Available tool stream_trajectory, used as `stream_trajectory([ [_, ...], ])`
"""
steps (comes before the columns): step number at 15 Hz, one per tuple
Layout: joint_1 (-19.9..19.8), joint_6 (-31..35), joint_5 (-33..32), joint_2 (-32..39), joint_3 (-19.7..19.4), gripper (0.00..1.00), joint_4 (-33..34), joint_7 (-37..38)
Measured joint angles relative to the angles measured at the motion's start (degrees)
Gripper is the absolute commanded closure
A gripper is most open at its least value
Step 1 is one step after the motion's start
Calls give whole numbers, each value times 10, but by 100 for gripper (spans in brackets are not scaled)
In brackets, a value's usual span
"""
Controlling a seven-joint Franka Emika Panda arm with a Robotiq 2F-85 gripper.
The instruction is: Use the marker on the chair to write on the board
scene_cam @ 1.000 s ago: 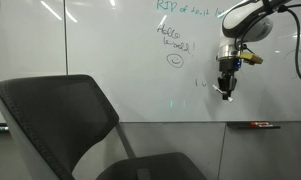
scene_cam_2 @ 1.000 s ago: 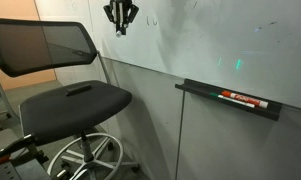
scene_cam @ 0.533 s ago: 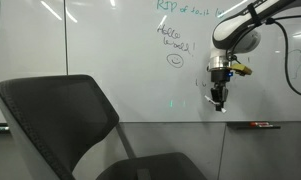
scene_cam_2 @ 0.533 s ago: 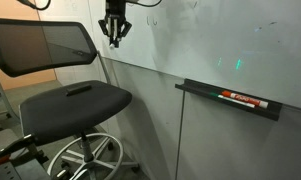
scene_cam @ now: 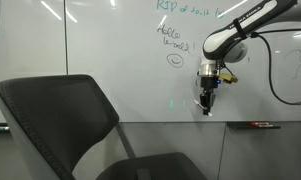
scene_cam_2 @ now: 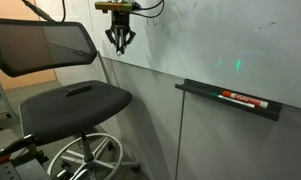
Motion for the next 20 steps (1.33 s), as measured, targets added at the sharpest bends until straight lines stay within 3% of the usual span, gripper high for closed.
stream_trajectory([
  [9, -9, 47, -25, 45, -9, 89, 67, -1],
  [20, -10, 59, -65, 64, -11, 89, 72, 1],
])
